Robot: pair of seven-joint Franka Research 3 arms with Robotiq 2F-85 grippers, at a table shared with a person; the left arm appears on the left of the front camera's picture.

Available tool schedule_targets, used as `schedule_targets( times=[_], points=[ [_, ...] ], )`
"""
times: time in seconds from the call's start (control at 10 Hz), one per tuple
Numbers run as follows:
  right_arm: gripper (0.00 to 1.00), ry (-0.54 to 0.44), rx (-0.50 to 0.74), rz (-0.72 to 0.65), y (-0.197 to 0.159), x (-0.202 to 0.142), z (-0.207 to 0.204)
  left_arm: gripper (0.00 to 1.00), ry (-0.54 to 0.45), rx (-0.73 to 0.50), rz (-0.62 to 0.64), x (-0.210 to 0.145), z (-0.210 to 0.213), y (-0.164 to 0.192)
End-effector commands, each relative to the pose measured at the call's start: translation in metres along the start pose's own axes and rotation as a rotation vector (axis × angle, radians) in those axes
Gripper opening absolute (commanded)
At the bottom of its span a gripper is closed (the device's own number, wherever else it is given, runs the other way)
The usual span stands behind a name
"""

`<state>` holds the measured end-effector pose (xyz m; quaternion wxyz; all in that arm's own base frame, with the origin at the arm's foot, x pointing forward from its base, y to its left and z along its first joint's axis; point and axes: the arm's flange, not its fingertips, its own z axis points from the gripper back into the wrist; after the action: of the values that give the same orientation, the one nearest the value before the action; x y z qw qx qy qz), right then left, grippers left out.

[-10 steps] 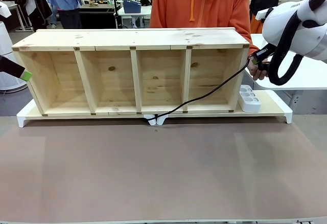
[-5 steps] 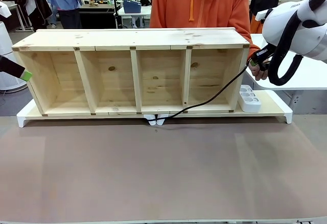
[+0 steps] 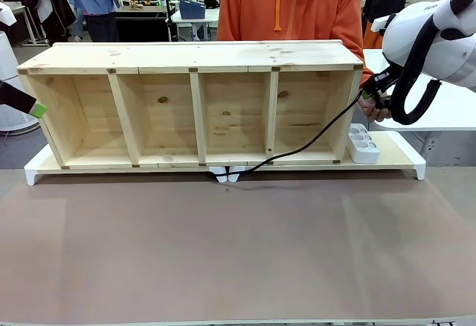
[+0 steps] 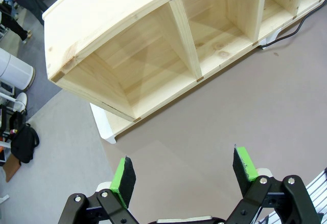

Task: Perform cable management.
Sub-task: Release the Power Cable when the human grasps it.

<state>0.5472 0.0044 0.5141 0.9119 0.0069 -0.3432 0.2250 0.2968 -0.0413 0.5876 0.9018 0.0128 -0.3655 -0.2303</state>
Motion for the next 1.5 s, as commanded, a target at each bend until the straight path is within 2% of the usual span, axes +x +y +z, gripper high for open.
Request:
schedule_targets(
  times=[0.0, 1.4],
  points=[
    [1.00, -0.021, -0.002, 0.029, 0.0003, 0.0060, 0.0044, 1.00, 0.000, 0.001, 0.001, 0.0002, -0.0006, 0.0005],
    [1.00, 0.000, -0.001, 0.003, -0.0005, -0.0001, 0.0002, 1.00, 0.000, 0.001, 0.001, 0.0002, -0.0006, 0.0005]
  ],
)
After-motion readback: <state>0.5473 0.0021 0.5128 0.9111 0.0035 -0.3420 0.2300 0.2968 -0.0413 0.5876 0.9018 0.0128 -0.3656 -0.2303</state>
